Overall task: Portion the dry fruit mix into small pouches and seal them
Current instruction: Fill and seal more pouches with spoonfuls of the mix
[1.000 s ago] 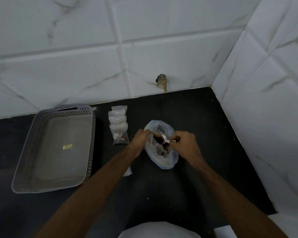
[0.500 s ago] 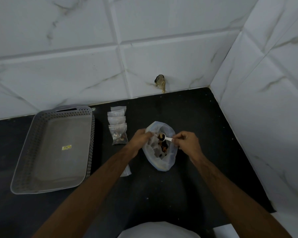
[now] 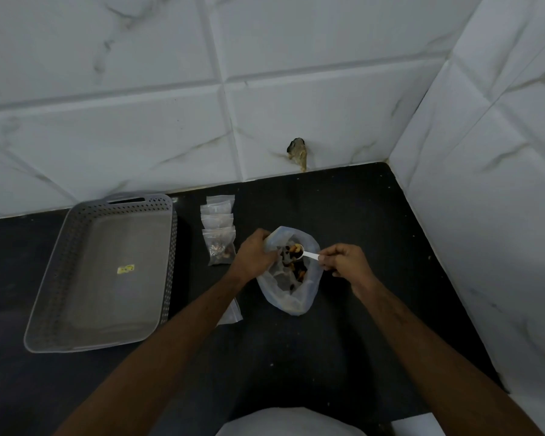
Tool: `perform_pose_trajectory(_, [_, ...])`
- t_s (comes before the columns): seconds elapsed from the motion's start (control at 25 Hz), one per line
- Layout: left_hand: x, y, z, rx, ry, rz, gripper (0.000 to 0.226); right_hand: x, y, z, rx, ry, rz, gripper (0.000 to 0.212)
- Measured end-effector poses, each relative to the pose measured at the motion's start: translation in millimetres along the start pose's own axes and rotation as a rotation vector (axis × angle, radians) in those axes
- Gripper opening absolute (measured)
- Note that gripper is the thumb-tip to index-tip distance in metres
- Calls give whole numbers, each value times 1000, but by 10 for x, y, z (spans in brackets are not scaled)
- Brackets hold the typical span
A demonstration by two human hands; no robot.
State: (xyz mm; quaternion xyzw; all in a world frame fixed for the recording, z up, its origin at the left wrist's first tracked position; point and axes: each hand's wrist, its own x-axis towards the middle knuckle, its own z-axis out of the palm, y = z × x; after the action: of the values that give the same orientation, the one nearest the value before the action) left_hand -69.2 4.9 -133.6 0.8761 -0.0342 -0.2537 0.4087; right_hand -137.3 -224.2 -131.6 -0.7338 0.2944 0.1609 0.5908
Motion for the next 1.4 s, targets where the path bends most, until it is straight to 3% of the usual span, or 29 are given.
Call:
perform_pose_trajectory(0.16, [36, -17, -8, 142, 43, 72, 49, 2, -65, -15, 9, -28, 19, 11])
perform_pose_trajectory(0.4, [-123, -7, -117, 93, 57, 121, 49, -50, -136, -63, 29, -131, 79, 12])
perform_pose_trajectory(0.68, [-812, -266, -304, 127, 234, 389, 33, -156, -137, -59, -18, -131, 73, 14])
perform_pose_trajectory(0.84, [-1091, -524, -386, 218, 264, 295, 49, -259, -174, -86, 12, -142, 75, 14])
perform_pose_trajectory(1.0, [-1334, -863, -370, 406, 117, 123, 104, -363, -208, -93, 75, -150, 55, 14])
perform_pose_trajectory(1.08, [-1363, -1016, -316, 552, 62, 30, 120, -408, -217, -68, 90, -166, 46, 14])
perform_pose_trajectory(1.2, [-1310, -1135, -205, 682, 97, 16, 115, -480, -259, -2, 111, -208, 31, 14])
perform_pose_trajectory(1.4, [-1192, -1137, -132, 668, 162, 32, 81, -632, -359, 71, 120, -243, 7, 15])
